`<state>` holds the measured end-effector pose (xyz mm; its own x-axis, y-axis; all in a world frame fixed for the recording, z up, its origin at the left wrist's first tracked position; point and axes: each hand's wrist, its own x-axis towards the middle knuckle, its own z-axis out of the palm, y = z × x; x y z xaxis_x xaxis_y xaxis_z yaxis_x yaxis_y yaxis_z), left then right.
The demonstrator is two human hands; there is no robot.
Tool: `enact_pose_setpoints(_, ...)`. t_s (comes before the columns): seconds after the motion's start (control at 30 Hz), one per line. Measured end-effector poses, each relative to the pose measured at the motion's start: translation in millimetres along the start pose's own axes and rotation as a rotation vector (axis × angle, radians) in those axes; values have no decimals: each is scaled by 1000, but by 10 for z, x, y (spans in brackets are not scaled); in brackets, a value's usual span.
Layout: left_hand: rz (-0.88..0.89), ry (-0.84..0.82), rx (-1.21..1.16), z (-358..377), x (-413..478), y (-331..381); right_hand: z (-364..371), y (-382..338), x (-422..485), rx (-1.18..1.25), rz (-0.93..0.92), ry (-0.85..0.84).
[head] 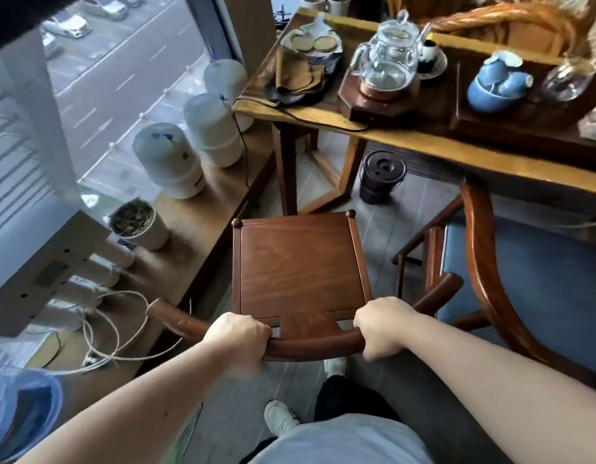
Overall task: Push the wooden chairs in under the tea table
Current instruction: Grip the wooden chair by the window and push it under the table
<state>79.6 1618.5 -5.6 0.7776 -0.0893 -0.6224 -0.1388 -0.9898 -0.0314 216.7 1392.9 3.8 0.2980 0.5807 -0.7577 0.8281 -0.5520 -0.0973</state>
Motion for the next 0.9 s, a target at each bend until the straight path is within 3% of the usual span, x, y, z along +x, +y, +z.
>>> enact_pose_setpoints(0.17, 36, 33, 19, -20, 50, -50, 37, 59, -46, 56, -31, 13)
enact_pose_setpoints(0.3, 45, 160, -54, 164, 17, -159, 81, 196, -39, 82, -128, 96)
enact_pose_setpoints(0.4, 13, 147, -56, 158, -5, -189, 138, 224, -3, 11, -153, 148)
enact_pose_setpoints(0.57, 41, 134, 28, 118, 44, -211, -8, 118, 18, 45, -22, -64)
enact_pose_setpoints(0.9, 195, 33, 17, 66, 66, -331, -28, -51, -2, 68, 106, -81)
